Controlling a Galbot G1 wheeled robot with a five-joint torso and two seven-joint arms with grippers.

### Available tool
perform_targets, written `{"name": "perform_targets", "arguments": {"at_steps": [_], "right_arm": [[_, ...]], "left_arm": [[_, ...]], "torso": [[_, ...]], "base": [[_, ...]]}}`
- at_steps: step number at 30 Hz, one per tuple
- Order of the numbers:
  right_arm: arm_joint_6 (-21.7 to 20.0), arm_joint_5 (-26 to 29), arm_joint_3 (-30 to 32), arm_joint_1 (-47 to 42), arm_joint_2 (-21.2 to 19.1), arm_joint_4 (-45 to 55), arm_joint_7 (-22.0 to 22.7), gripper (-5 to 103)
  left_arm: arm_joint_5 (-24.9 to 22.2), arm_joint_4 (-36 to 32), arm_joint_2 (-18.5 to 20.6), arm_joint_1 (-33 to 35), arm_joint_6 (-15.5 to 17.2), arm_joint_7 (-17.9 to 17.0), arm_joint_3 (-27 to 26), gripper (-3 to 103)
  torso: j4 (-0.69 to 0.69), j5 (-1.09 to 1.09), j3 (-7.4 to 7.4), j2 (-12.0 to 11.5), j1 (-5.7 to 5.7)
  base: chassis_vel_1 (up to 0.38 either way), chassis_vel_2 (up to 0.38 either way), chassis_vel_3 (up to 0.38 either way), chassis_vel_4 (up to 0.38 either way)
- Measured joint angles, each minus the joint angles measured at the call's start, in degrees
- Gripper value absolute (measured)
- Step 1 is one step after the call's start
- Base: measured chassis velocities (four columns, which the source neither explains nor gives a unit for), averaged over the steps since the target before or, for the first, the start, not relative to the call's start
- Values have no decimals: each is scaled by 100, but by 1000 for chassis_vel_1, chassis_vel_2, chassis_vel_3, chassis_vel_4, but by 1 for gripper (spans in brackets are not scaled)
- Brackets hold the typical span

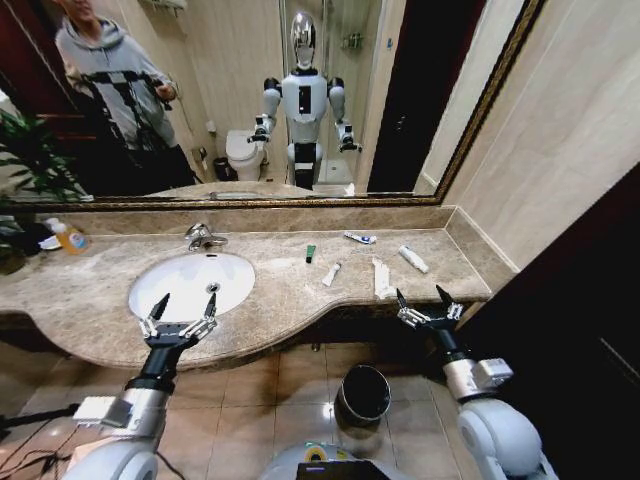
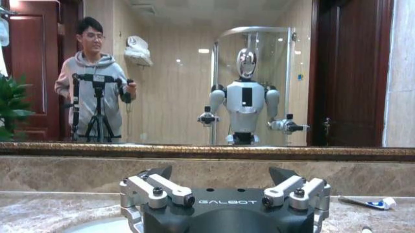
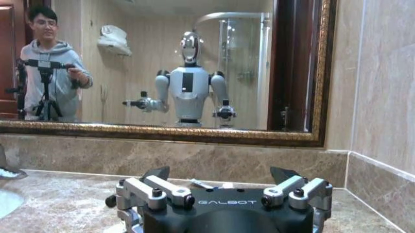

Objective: Pick up the trash from the sink and place it in the trash bin.

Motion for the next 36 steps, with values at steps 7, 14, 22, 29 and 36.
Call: {"name": "perform_targets", "arguments": {"at_steps": [7,14,22,29,36], "right_arm": [[-4,51,30,137,-237,-175,-33,100],[-77,146,45,344,-395,-388,4,100],[-301,536,111,1013,-871,-955,121,100],[-414,860,129,1265,-1028,-1168,117,100],[-552,1057,-109,2144,-1345,-1908,44,100]], "left_arm": [[0,0,0,0,0,0,0,100],[0,0,0,0,0,0,0,100],[0,0,0,0,0,0,0,100],[0,0,0,0,0,0,0,100],[0,0,0,0,0,0,0,100]], "torso": [[0,0,0,0,0],[0,0,0,0,0],[1,1,0,0,0],[-1,0,0,0,0],[1,1,1,0,0]], "base": [[0,0,0,0],[0,0,0,0],[0,0,0,0],[0,0,0,0],[0,0,0,0]]}}
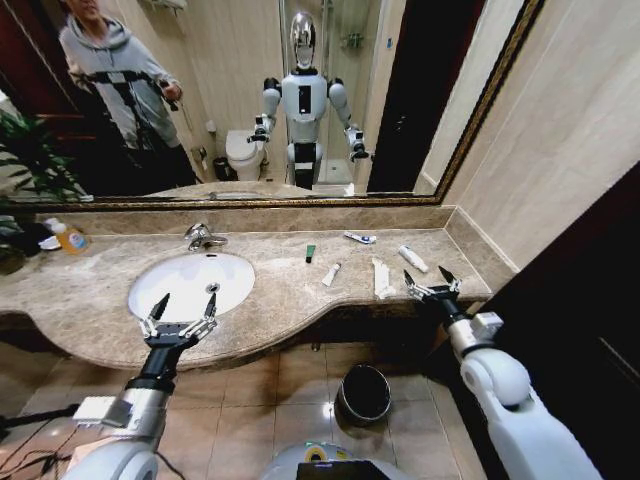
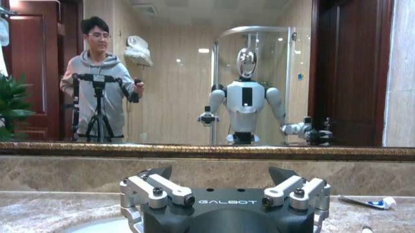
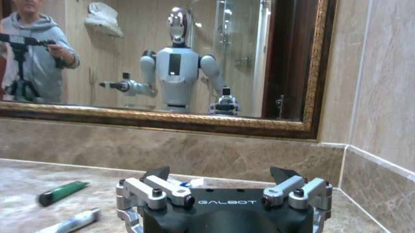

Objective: Pick up the trash from the sink and place it in the trash bin.

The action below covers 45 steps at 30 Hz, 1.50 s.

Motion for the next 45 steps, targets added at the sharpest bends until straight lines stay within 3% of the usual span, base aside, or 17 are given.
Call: {"name": "perform_targets", "arguments": {"at_steps": [9,17,25,37,45], "right_arm": [[-51,217,-348,1169,-434,-1385,-322,100],[-199,484,-901,2182,-538,-2453,-474,100],[-192,360,-1052,2412,-452,-2647,-651,100],[48,-80,-1574,3379,-214,-4002,-959,100],[175,-188,-1293,3177,-427,-4341,-1045,100]], "left_arm": [[0,0,1,0,0,0,0,100],[0,0,0,0,0,0,0,100],[0,0,0,0,0,0,0,100],[0,0,0,0,0,0,0,100],[0,0,0,0,0,0,0,100]], "torso": [[-1,1,0,0,0],[0,-2,0,0,0],[-2,-2,0,0,0],[0,-2,0,0,0],[-2,-2,0,0,0]], "base": [[0,0,0,0],[0,0,0,0],[0,0,0,0],[0,0,0,0],[0,0,0,0]]}}
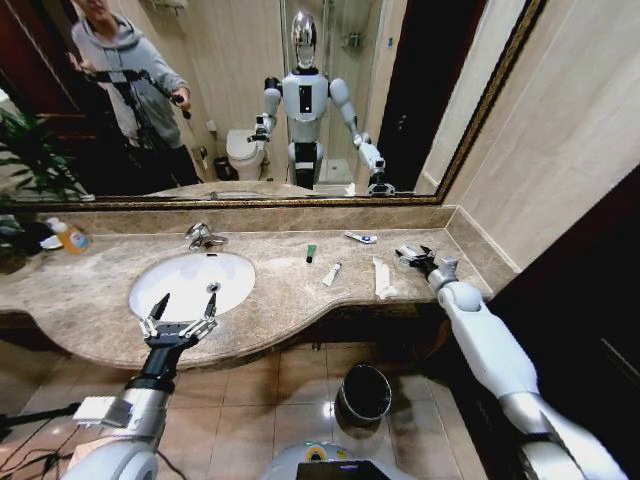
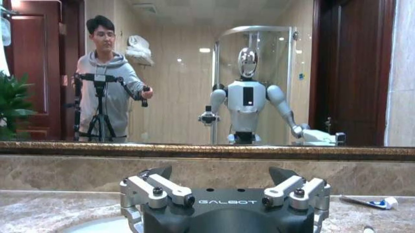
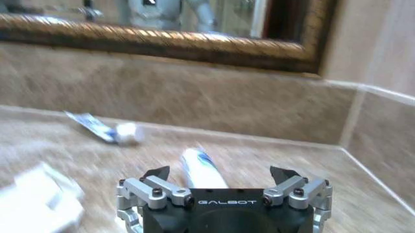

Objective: Pick up the trash from the sink and place it in the trash bin.

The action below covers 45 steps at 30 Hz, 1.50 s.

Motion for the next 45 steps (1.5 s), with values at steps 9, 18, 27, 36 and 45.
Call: {"name": "perform_targets", "arguments": {"at_steps": [9,18,27,36,45], "right_arm": [[27,30,104,-210,-110,-5,-48,78],[48,-29,84,-248,-23,49,-199,45],[50,-69,100,-361,49,196,-220,25],[15,62,328,-797,-51,847,-84,25],[27,427,1141,-1739,-260,2087,218,25]], "left_arm": [[0,0,0,0,0,0,0,100],[0,0,0,0,0,0,0,100],[0,0,0,0,0,0,0,100],[0,0,0,0,0,0,0,100],[0,-1,0,0,0,0,0,100]], "torso": [[1,1,0,1,-1],[1,0,0,1,-1],[1,-1,-1,1,0],[2,1,0,1,0],[1,1,0,1,0]], "base": [[0,0,0,0],[0,0,0,0],[0,0,0,0],[0,0,0,0],[0,0,0,0]]}}
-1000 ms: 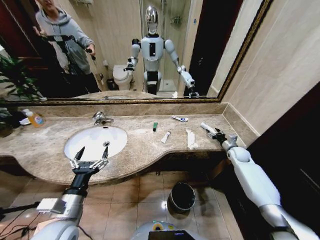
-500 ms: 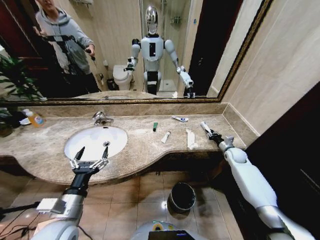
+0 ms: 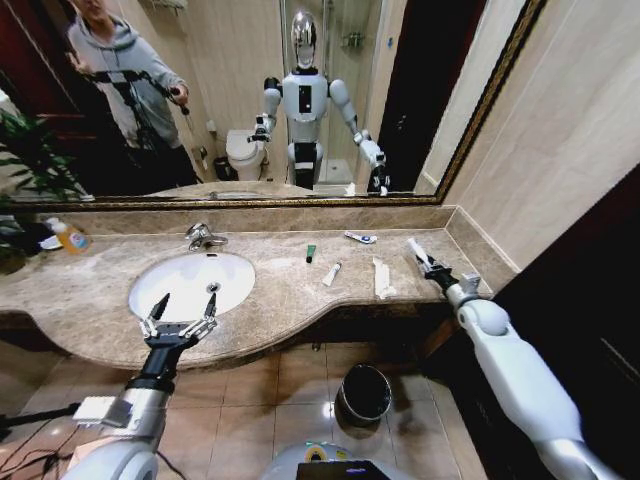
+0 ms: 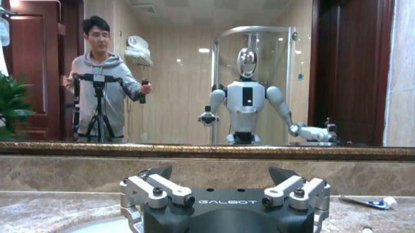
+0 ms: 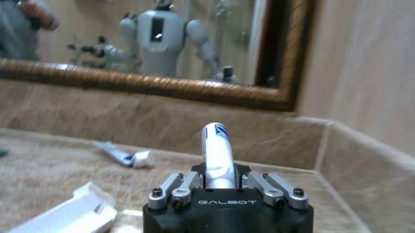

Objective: Pick up the trash from the sink and place it in the trash bin.

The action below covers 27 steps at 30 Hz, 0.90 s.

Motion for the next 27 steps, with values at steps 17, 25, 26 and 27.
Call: {"name": "perform_targets", "arguments": {"at_steps": [17,25,26,27], "right_arm": [[1298,-130,1306,-4017,2152,2773,1134,25],[2081,-789,693,-4865,3025,2429,1212,25],[2122,-849,613,-4895,3039,2268,1183,25],[2170,-960,534,-4895,3040,2069,1137,25]], "left_arm": [[0,0,0,0,0,0,0,100],[0,0,0,0,0,0,1,100],[0,0,0,0,0,0,0,100],[0,0,0,0,0,0,0,100]], "torso": [[-2,0,-1,0,-2],[-1,-2,-1,0,-1],[-1,-2,-1,0,-1],[-1,-2,-1,0,-1]], "base": [[0,0,0,0],[0,0,0,0],[0,0,0,0],[0,0,0,0]]}}
